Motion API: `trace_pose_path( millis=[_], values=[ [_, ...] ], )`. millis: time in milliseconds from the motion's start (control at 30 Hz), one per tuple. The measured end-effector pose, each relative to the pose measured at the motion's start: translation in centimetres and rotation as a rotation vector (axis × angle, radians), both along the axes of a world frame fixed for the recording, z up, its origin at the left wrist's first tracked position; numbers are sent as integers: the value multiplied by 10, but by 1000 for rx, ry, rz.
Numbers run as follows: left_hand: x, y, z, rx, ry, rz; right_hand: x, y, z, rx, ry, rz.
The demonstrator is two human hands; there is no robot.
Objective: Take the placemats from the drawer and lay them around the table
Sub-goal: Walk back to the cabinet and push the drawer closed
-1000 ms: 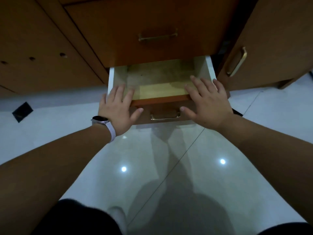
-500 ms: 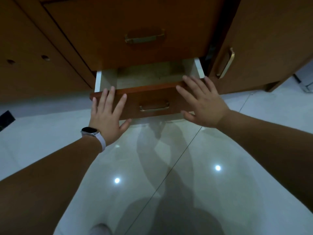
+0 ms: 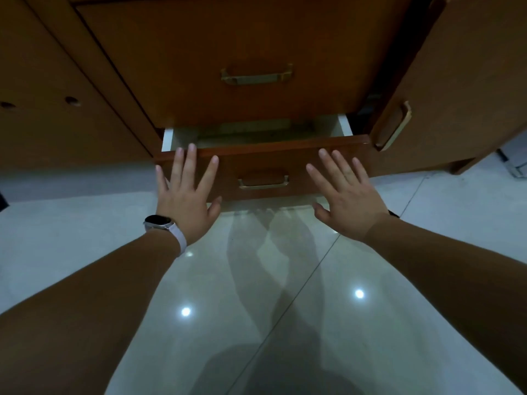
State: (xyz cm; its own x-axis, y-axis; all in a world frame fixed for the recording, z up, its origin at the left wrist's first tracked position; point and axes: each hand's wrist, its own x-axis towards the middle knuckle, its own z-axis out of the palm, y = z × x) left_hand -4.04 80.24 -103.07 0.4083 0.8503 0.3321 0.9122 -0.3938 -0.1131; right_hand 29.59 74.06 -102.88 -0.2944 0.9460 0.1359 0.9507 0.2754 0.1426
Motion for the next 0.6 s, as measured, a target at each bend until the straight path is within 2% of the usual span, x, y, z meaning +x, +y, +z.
trace_pose_path(
  millis=[367, 600],
  values=[
    [3, 11, -11, -31, -128, 176, -17, 31, -17, -20, 125, -151],
    [17, 20, -8, -98, -145, 238, -24, 41, -19, 15, 216, -197]
  ],
)
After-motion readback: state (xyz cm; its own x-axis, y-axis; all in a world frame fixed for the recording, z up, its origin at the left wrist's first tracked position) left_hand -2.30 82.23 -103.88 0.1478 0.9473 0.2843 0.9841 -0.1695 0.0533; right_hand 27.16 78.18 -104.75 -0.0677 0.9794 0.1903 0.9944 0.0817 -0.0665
